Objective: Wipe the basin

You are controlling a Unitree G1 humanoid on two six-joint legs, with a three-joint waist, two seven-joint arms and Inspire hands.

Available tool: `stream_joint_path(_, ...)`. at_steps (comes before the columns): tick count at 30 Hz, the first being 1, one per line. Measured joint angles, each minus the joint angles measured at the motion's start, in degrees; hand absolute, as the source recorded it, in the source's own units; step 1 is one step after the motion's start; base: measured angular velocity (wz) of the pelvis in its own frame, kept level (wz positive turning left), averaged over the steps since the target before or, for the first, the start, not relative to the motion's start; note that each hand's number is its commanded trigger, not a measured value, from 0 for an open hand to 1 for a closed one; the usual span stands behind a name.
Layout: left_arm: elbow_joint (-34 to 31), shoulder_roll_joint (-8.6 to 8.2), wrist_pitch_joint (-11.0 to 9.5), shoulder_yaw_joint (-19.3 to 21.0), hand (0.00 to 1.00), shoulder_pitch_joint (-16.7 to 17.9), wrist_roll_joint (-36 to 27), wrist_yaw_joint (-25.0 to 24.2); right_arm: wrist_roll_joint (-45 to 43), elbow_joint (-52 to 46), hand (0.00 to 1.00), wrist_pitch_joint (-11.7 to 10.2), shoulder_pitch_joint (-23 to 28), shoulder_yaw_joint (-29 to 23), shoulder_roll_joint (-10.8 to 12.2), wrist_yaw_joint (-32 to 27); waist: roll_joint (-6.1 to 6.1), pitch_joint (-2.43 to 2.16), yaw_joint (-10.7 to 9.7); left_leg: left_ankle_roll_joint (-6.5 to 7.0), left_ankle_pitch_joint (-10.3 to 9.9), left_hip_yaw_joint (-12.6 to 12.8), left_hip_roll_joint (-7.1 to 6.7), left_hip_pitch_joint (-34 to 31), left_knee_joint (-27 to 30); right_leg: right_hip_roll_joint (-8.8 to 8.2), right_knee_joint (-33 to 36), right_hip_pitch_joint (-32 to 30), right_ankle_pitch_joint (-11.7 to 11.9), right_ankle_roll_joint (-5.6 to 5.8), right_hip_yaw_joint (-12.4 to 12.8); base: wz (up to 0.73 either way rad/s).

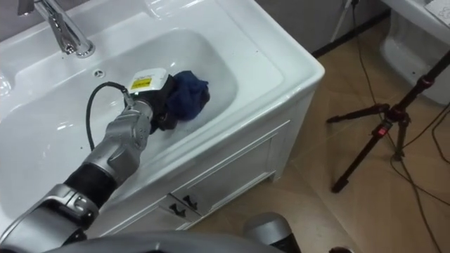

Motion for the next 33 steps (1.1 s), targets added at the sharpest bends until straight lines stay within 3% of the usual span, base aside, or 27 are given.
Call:
stream_joint_path(8, -7.57, -0.16, 0.45, -3.15, 1.00, -0.04, -0.07, -1.76, 0.00, 2.40, 0.00, 0.67, -1.72, 0.03, -0.18, -0.12, 0.70, -0.04, -0.51, 0.02, 0.01, 0.00, -0.42, -0.21, 0.02, -0.44, 0.01, -0.12, -0.06, 0.25, -0.20, 0.01)
stream_joint_path(18, -8.50, -0.76, 1.54, -3.25, 1.00, -0.04, -0.01, -3.47, 0.72, 3.48, 0.00, 1.16, -1.99, 3.46, -0.08, 0.13, 0.92, 0.01, -0.38, 0.02, 0.01, 0.16, -0.46, 0.00, -0.04, -0.55, 0.02, 0.62, -0.09, 0.29, -0.30, 0.00)
stream_joint_path(24, -8.32, -0.99, 1.52, -2.58, 1.00, 2.76, 1.53, -4.12, -1.66, 3.16, 0.00, 1.20, -1.85, 3.17, 0.08, 0.88, 0.38, 0.31, 1.54, 0.02, 0.01, 0.27, -0.47, 1.30, -0.41, -0.21, 0.03, 1.08, -0.17, 0.34, 0.73, -0.08)
stream_joint_path(28, -5.55, -0.90, 1.40, -1.73, 1.00, 4.05, 2.90, -3.93, -1.88, 2.91, 0.00, 1.20, -1.64, 3.14, 0.39, 1.17, -0.37, 0.24, 2.87, 0.02, 0.01, 0.30, -0.41, 2.13, -0.82, 0.10, -0.04, 1.47, -0.44, 0.28, 1.56, -0.10)
stream_joint_path(33, -4.97, 0.99, 1.02, 1.46, 1.00, 8.07, 5.65, -3.09, -1.86, 2.31, 0.00, 1.68, -1.00, 1.20, 0.89, 0.86, -1.25, 0.07, 4.54, 0.02, 0.00, 0.40, -0.35, 2.80, -1.03, 0.26, 0.08, 1.86, -0.52, 0.24, 1.62, -0.01)
